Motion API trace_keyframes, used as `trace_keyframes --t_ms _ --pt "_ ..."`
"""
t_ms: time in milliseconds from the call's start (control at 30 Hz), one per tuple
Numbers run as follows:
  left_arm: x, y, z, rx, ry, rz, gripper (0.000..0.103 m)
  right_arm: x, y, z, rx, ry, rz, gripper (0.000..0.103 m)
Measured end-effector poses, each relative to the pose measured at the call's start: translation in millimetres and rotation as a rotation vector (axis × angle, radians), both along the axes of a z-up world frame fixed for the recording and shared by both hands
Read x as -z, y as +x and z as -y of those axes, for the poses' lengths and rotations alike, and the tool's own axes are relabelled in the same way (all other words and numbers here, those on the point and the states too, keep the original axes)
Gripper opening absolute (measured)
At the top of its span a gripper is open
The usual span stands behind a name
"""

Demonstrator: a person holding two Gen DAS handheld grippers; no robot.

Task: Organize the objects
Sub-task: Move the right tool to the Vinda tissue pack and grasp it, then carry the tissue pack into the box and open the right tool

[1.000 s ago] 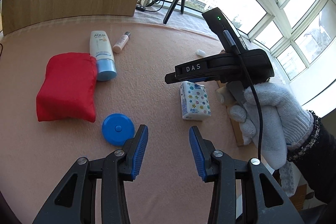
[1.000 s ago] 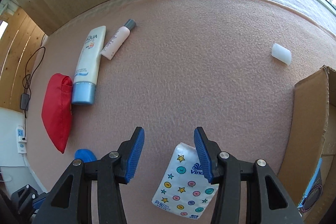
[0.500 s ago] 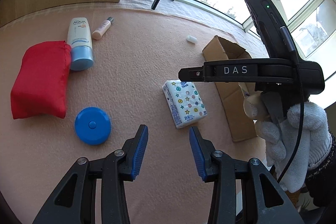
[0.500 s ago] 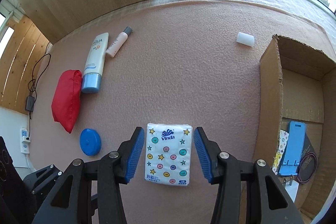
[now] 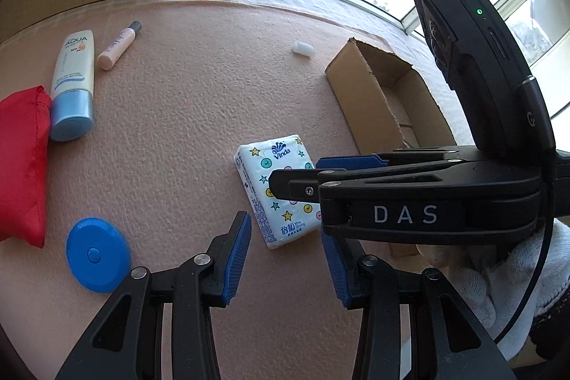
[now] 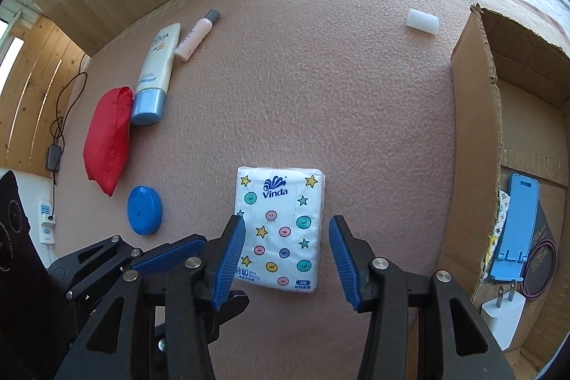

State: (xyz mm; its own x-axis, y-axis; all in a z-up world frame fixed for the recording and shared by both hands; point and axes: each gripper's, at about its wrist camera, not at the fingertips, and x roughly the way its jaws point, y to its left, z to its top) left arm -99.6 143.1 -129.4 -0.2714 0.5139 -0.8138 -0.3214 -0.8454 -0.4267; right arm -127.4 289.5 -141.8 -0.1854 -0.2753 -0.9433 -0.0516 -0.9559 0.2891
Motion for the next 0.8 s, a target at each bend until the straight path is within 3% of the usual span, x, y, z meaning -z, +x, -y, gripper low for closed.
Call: trace_keyframes --t_ms 500,800 --pt "16.8 -9.8 -10.0 0.029 -0.012 0.025 0.043 9.4 8.6 -3.8 0.036 -0.112 -0.009 0.042" --pt "-0.2 -5.9 -9.2 0.029 -0.046 -0.029 0.043 -6.0 19.5 -8.7 0.086 -0.163 -0.071 0.038"
